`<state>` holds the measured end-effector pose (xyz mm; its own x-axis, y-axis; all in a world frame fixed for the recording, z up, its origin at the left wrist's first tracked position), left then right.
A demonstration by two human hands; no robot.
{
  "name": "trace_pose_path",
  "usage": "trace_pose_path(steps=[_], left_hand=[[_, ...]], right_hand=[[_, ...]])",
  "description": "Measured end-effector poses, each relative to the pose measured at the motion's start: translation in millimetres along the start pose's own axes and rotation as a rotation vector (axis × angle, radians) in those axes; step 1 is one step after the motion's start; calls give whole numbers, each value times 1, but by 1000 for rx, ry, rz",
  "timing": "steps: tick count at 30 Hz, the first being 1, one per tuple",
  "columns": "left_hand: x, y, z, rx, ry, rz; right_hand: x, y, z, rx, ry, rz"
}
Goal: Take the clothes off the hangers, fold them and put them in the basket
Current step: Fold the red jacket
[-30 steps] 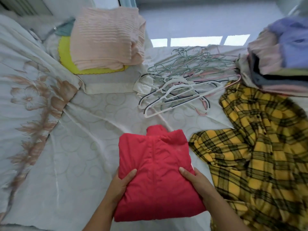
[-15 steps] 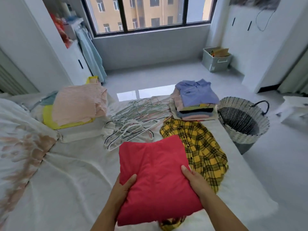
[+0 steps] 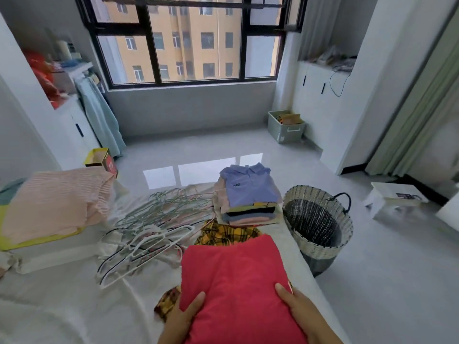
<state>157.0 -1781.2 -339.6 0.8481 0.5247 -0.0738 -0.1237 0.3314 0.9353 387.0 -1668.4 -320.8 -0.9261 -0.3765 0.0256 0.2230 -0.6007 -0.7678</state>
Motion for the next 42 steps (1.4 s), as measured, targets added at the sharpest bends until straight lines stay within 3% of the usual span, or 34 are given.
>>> trace_pose_path(steps=[4,9,18,25,33,42], left_hand=[[54,19,-28,-23,-109,-16],[95,40,-59,-105,-97,13],[151,94,-87,-47,72,-25],[210,92,-80,-95,244,-87],[192,103,-111,-114,447,-58],[188,212,-247,39,424,-98]], right_hand=[[-45,-31,-24,-38,50,32],[-77,-56,-56,-8,43,-78],[-126,-112,-132,-3,-56,-53],[-168,-142,-171,-8,-266,48],[-145,-167,-210,62,-354,142],[-127,-296,-288,-194,-271,134]])
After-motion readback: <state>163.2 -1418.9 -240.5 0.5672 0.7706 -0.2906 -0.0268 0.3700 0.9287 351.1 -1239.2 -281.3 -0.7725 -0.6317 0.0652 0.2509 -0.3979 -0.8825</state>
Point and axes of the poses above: each hand's wrist, its own z-axis away from the middle knuckle, its own x-axis out of the palm, y = z × x, the point moved 4 cm from there along -z, towards the middle knuckle, and after that the axes turned 7 degrees about x, right-handed, at the moved point
